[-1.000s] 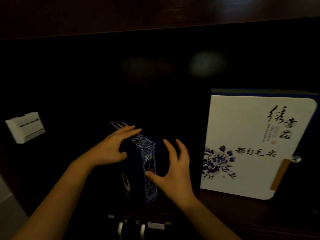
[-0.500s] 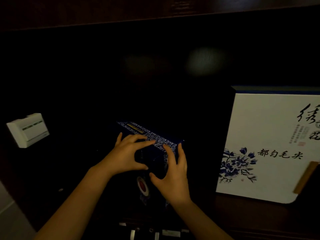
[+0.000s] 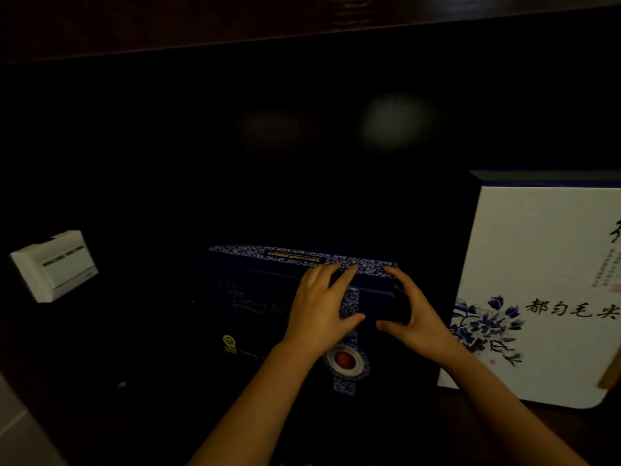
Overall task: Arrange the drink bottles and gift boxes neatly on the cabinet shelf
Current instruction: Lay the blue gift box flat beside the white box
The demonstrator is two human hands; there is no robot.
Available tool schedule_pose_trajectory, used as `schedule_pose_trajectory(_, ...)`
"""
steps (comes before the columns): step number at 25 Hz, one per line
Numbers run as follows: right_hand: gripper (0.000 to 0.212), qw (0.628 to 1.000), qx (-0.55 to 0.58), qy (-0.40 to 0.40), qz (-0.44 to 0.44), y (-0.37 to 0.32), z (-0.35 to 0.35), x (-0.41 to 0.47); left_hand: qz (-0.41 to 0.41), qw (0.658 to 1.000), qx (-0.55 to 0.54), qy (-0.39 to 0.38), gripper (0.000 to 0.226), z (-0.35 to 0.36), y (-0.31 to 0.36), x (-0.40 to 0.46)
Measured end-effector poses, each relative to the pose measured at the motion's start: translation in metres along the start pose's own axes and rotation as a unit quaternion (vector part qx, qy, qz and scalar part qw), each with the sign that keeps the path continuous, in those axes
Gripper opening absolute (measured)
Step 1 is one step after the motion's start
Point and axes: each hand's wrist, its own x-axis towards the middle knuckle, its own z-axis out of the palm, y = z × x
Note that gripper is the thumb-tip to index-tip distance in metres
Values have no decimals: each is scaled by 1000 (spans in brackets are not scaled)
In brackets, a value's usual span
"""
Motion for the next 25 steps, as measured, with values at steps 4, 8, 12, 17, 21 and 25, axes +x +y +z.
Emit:
schedule_pose_trajectory(4, 89, 998, 48, 31, 4, -2, 7, -6, -146, 981, -42, 124, 96, -35, -70, -25)
schedule_pose_trajectory(8, 85, 994, 57, 90, 16, -11, 16, -11, -376, 915, -94, 116, 118, -65, -143, -30)
schedule_pose_trajectory(12, 76, 992, 12, 118, 34, -20, 21, -15, -339, 926, -154, 64, 118, -59, -165, -26)
schedule_pose_trajectory(17, 74, 990, 2, 135, 38, -22, 23, -17, -365, 918, -123, 90, 110, -47, -156, -25)
schedule_pose_trajectory(21, 70, 983, -25, 175, 47, -16, 19, -15, -349, 923, -105, 123, 106, -44, -145, -36)
schedule_pose_trajectory(25, 69, 976, -77, 197, 52, -9, 10, -16, -333, 929, -84, 135, 100, -45, -134, -45)
